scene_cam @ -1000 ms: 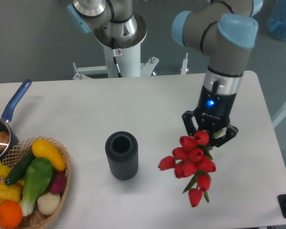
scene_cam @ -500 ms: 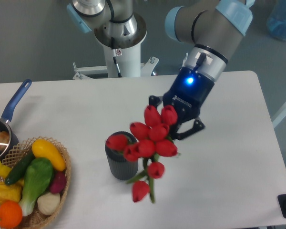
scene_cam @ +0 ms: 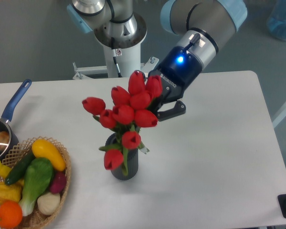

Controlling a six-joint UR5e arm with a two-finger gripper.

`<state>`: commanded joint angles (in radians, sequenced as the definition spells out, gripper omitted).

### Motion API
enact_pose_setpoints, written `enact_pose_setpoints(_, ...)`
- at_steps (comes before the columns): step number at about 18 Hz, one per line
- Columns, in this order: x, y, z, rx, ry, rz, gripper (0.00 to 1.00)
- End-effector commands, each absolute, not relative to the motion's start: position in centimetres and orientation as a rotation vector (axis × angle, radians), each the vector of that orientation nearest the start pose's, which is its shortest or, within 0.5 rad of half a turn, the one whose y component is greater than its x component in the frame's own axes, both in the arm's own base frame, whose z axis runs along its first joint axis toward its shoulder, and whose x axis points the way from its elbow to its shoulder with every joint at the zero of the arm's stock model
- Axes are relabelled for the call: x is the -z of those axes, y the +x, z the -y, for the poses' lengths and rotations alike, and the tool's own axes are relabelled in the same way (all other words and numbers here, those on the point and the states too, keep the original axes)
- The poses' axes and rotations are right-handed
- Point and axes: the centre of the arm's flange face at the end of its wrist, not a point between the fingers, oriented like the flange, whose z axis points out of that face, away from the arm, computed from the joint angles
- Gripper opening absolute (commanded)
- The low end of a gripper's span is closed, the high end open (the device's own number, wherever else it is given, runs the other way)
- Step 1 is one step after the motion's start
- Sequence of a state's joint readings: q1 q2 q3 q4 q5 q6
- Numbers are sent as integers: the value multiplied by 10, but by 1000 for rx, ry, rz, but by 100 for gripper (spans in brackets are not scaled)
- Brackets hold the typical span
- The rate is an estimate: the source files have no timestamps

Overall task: Insert the flowers into the vase
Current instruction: 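Lower the tulip stems into the black vase opening, then push the tulips further down into the vase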

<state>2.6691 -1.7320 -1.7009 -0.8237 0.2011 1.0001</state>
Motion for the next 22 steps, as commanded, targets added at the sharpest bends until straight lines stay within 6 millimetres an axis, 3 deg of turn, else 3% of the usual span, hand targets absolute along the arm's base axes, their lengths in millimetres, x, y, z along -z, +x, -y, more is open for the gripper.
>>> enact_pose_setpoints(7,-475,-363,-448,395,-1745,-230,0)
enact_pose_setpoints(13,-460,-363,-450,393,-1744,-241,0)
enact_pose_setpoints(20,-394,-369,-452,381,-1747,-292,0)
enact_pose_setpoints(22,-386,-367,-451,382,-1751,-295,4)
